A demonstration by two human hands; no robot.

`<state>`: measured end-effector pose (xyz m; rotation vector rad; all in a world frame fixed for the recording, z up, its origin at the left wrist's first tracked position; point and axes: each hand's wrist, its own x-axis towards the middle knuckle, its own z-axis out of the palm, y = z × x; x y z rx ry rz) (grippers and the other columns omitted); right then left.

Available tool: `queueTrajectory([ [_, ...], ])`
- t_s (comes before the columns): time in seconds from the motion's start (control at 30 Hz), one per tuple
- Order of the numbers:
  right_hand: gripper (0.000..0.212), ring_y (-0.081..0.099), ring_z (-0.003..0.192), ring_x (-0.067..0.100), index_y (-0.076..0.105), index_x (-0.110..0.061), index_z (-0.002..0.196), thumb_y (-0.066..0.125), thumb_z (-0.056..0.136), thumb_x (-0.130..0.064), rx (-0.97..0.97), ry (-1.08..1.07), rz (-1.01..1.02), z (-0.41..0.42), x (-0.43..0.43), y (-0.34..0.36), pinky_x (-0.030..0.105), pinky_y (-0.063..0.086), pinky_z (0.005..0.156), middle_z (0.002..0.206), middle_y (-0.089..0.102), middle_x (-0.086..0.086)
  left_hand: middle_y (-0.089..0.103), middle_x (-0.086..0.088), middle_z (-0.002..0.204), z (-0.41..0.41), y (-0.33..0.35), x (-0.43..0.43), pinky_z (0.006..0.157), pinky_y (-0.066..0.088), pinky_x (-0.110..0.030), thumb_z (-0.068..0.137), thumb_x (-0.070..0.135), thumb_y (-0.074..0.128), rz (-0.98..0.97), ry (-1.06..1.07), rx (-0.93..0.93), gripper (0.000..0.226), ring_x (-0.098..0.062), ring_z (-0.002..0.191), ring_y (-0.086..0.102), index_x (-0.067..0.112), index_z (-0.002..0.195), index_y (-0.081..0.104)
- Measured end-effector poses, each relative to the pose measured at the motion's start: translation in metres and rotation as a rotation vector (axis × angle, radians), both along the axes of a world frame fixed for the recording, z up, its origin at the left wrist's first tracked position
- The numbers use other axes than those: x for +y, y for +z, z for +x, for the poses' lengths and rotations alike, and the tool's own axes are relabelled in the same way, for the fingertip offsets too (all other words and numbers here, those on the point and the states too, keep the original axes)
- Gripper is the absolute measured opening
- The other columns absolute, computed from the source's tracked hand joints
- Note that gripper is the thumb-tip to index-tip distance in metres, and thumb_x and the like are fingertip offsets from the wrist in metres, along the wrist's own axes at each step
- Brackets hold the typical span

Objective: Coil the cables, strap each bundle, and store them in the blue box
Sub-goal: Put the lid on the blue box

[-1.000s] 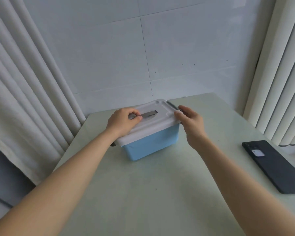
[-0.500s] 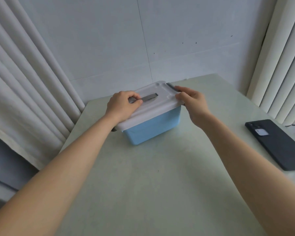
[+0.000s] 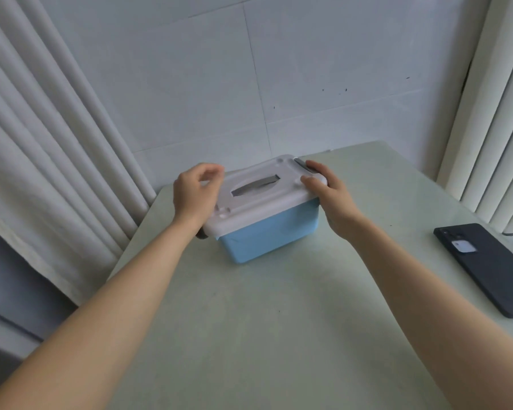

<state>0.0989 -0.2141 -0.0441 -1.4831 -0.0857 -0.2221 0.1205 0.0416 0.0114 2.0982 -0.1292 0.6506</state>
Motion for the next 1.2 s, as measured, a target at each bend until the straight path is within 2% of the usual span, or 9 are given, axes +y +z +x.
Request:
queueTrajectory([
  [0.13,0.047,0.058,0.111,0.005,0.061,-0.032,0.125,0.061,0.079,-0.035,0.002,-0.056,0.024,-0.002,0.006,-0.001,0.019,0.045,0.089,0.123,0.061,-0.013,0.065,0.002,0.097,-0.021,-0.014,0.029,0.075,0.041,-0.026,0.085,0.028,0.063,-0.342,0.235,0.222,0.013,-0.016,0.089,0.058,0.021,0.095,0.066],
  [0.27,0.035,0.058,0.102,0.006,0.062,-0.033,0.122,0.06,0.088,-0.025,0.01,-0.114,0.045,-0.001,0.01,-0.001,0.022,0.045,0.086,0.115,0.062,-0.014,0.069,0.0,0.095,-0.047,-0.032,0.035,0.079,0.044,-0.035,0.084,0.048,0.064,-0.675,0.112,0.586,0.027,-0.019,0.082,0.064,0.023,0.094,0.064],
  [0.37,0.034,0.058,0.103,0.01,0.063,-0.036,0.118,0.061,0.085,-0.028,0.034,-0.135,0.049,-0.004,0.013,0.001,0.026,0.046,0.09,0.116,0.062,-0.011,0.069,0.004,0.097,-0.062,-0.046,0.017,0.086,0.05,-0.035,0.081,0.05,0.073,-0.74,-0.01,0.595,0.033,-0.017,0.088,0.066,0.026,0.102,0.068],
  [0.57,0.041,0.057,0.106,0.013,0.062,-0.036,0.122,0.061,0.081,-0.032,0.049,-0.149,0.072,-0.006,0.015,0.002,0.029,0.047,0.093,0.123,0.061,-0.007,0.055,0.001,0.073,-0.058,-0.044,-0.008,0.063,0.038,-0.03,0.062,0.035,0.076,-0.611,0.094,0.269,0.044,-0.015,0.067,0.047,0.002,0.089,0.066],
  [0.67,0.044,0.056,0.11,0.014,0.06,-0.035,0.126,0.059,0.082,-0.031,0.039,-0.178,0.088,-0.007,0.019,0.0,0.027,0.045,0.091,0.126,0.06,-0.007,0.039,0.003,0.065,-0.051,-0.045,-0.007,0.054,0.026,-0.028,0.073,0.025,0.075,-0.534,0.118,0.238,0.025,-0.012,0.059,0.032,0.01,0.072,0.054],
  [0.77,0.043,0.054,0.118,0.012,0.057,-0.03,0.13,0.058,0.088,-0.021,-0.002,-0.238,0.106,-0.012,0.026,-0.002,0.021,0.043,0.091,0.131,0.058,-0.011,0.027,0.007,0.057,-0.041,-0.042,-0.002,0.047,0.016,-0.025,0.073,0.024,0.068,-0.425,0.082,0.192,0.032,-0.009,0.053,0.022,0.015,0.064,0.039],
  [0.9,0.046,0.051,0.119,0.003,0.052,-0.027,0.136,0.058,0.092,-0.018,-0.055,-0.324,0.099,-0.023,0.037,-0.003,0.006,0.039,0.082,0.135,0.055,-0.014,0.032,-0.002,0.068,-0.022,-0.034,0.008,0.055,0.02,-0.028,0.076,0.027,0.063,-0.318,0.027,0.275,0.025,-0.012,0.061,0.027,0.007,0.073,0.048],
  [1.1,0.054,0.045,0.128,0.004,0.046,-0.033,0.142,0.065,0.092,-0.037,-0.022,-0.263,0.011,-0.032,0.03,-0.005,0.022,0.037,0.1,0.14,0.049,-0.018,0.058,-0.002,0.091,-0.005,-0.026,0.007,0.067,0.048,-0.028,0.095,0.023,0.056,-0.382,-0.098,0.401,0.013,-0.019,0.08,0.052,0.017,0.102,0.064],
  [1.2,0.056,0.047,0.124,0.006,0.045,-0.029,0.144,0.067,0.092,-0.036,0.028,-0.192,-0.074,-0.03,0.018,0.01,0.021,0.036,0.096,0.139,0.049,-0.014,0.059,0.003,0.095,-0.005,-0.025,0.011,0.08,0.05,-0.034,0.099,0.044,0.053,-0.362,-0.119,0.46,0.023,-0.017,0.086,0.055,0.022,0.102,0.06],
])
